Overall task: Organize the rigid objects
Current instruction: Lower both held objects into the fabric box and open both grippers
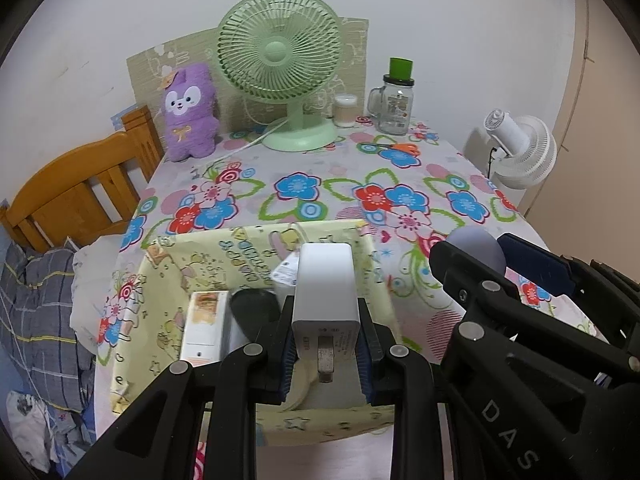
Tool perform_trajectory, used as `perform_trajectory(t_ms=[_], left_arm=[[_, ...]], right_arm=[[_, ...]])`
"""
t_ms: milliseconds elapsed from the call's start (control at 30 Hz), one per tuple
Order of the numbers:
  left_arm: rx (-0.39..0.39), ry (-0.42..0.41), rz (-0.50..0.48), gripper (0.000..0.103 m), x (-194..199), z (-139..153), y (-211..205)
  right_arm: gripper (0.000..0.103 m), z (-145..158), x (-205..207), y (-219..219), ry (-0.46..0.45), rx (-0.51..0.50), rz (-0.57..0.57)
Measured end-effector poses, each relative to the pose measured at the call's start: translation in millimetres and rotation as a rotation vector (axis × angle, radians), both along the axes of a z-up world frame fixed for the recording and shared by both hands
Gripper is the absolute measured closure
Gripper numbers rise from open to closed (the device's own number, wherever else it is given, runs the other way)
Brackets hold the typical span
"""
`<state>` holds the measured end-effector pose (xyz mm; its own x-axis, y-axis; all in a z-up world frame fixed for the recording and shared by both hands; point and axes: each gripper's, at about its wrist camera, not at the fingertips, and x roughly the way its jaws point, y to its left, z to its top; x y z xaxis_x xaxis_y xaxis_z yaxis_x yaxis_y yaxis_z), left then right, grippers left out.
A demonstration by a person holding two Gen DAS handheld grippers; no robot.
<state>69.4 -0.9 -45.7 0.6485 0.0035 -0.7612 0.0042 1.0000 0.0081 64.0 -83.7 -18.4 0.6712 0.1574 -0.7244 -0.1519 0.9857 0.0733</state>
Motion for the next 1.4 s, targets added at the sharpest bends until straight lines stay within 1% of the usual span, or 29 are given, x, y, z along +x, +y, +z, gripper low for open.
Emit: perform_trajectory(t_ms=[333, 733, 933, 1100, 1167, 1233, 1300, 1333, 1367, 1400], left_arm=[[-0.005, 0.015, 0.025, 0.078, 0, -8, 30], [-0.005, 0.059, 0.048, 0.078, 4, -25, 60], [-0.012, 0.082, 0.06, 0.078, 10, -34, 70], [-0.026, 0.102, 0.062, 0.078, 14, -41, 73], [-0.031, 0.106, 0.059, 0.078, 16, -42, 73], [-0.037, 0.104, 0.055, 0.078, 18, -42, 72], [-0.044, 0.105, 0.055, 0.078, 21, -43, 71], [-0.045, 0.107, 0.054, 0.078, 23, -44, 71], [-0.043, 0.11, 0.052, 0.078, 24, -45, 70], [-0.042, 0.112, 0.05, 0.078, 25, -46, 69]], right_arm=[[0.053, -6, 5, 30, 0.016, -0.018, 0.04], [0.053, -24, 14, 63, 0.071, -0.022, 0.094], [0.052, -33, 21, 74, 0.091, -0.029, 0.112], [0.051, -38, 27, 79, 0.102, -0.054, 0.129], [0.047, -38, 28, 80, 0.097, -0.074, 0.133], [0.045, -35, 28, 79, 0.072, -0.089, 0.129], [0.037, -31, 27, 77, 0.044, -0.109, 0.113], [0.032, -28, 26, 75, 0.023, -0.124, 0.102], [0.029, -27, 27, 74, 0.011, -0.132, 0.094], [0.028, -26, 28, 72, 0.007, -0.138, 0.087]])
